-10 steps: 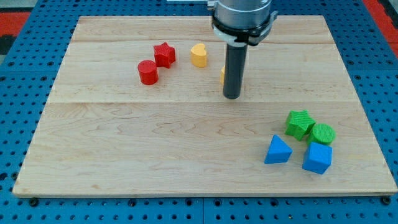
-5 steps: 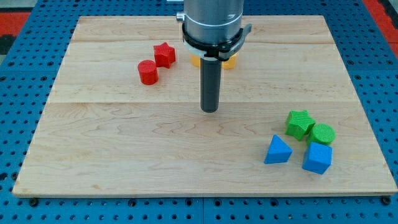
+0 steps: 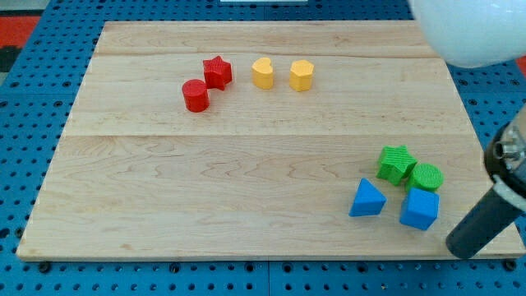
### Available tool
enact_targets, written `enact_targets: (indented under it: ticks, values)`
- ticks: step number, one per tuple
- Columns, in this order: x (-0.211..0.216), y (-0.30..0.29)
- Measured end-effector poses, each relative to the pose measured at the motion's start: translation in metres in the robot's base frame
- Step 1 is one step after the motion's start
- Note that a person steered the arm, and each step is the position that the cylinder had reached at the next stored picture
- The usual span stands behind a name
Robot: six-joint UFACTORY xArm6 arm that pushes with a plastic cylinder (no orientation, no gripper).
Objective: Nudge the group of blocks a bit left
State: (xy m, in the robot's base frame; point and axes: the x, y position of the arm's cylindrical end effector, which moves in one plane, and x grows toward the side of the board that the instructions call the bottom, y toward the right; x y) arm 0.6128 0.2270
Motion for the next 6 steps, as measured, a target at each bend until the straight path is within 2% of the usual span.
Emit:
enact_targets:
  ticks: [2,3,5,6]
  values:
    - [-0.057,0.020]
    - [-0.095,0.013]
    - [-0.109,0.011]
    - [-0.092,0.054]
